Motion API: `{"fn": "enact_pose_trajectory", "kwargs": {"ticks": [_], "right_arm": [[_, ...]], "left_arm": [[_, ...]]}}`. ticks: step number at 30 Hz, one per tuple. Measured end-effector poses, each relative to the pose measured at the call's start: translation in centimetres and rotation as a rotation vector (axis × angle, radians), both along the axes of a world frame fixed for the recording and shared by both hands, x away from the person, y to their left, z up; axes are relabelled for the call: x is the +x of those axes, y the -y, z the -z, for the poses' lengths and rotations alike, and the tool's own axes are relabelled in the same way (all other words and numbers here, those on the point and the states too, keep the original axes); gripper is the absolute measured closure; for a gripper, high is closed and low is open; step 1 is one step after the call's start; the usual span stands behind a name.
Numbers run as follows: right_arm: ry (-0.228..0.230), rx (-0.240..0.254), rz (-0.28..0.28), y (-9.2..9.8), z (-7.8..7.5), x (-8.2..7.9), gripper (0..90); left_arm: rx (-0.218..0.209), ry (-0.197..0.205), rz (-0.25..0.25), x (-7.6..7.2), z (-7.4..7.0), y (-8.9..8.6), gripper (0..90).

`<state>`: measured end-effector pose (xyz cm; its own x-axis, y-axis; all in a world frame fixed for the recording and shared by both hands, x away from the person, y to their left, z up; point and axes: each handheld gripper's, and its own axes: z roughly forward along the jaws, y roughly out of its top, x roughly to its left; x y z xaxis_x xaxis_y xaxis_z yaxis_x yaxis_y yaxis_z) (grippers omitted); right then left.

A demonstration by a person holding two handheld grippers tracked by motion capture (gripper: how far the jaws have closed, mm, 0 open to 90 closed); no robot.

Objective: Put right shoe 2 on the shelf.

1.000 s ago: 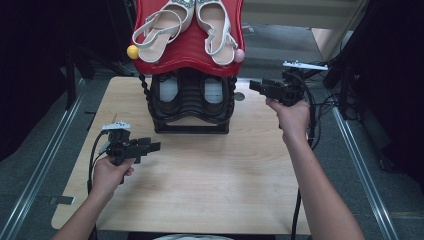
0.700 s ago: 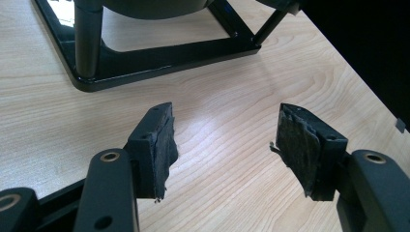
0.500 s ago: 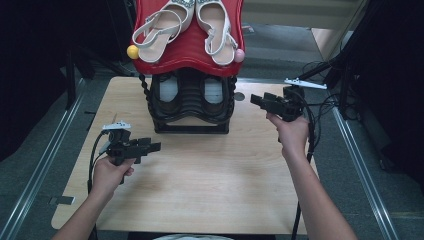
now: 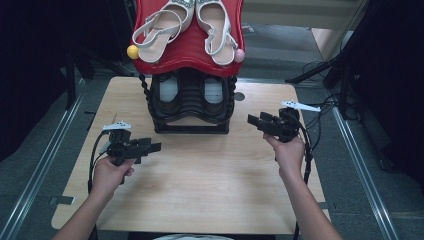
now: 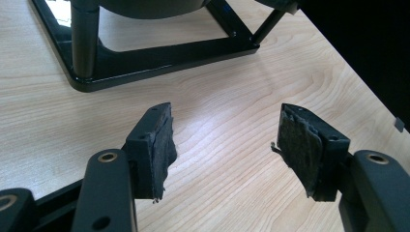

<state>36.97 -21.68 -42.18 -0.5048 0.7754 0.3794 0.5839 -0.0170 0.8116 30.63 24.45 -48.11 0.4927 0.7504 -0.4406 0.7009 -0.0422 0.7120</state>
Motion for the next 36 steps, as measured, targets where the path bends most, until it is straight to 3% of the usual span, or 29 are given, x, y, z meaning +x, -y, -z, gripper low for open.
{"fn": "enact_pose_trajectory", "kwargs": {"ticks": [2,5,9,15,18,22,25,36], "right_arm": [[-0.01,0.015,-0.003,0.1,0.7,-0.4,38.7],[-0.007,-0.008,0.017,0.2,1.6,-1.1,39.3],[-0.026,0.013,0.03,0.7,2.8,-1.7,39.2],[-0.039,0.004,0.021,0.7,4.1,-2.5,39.2],[-0.014,0.052,0.021,0.9,4.6,-3.3,39.1],[-0.01,0.006,0.003,0.5,5.2,-3.9,38.8],[-0.029,0.016,-0.008,0.1,5.7,-3.9,38.7],[-0.032,-0.023,-0.041,-0.5,6.2,-3.6,37.8]], "left_arm": [[0.001,0.0,0.0,0.0,0.0,0.0,37.6],[0.004,0.001,0.001,0.0,0.0,0.0,37.6],[-0.003,0.0,-0.004,0.0,0.0,0.1,35.9],[0.0,0.005,0.0,0.0,-0.1,0.3,35.2],[-0.012,0.0,0.002,0.0,-0.1,0.3,34.7],[-0.01,-0.001,0.012,0.0,-0.1,0.5,34.4],[-0.007,0.001,0.017,0.0,0.0,0.6,34.4],[0.006,-0.007,0.02,0.2,0.1,0.7,34.0]]}}
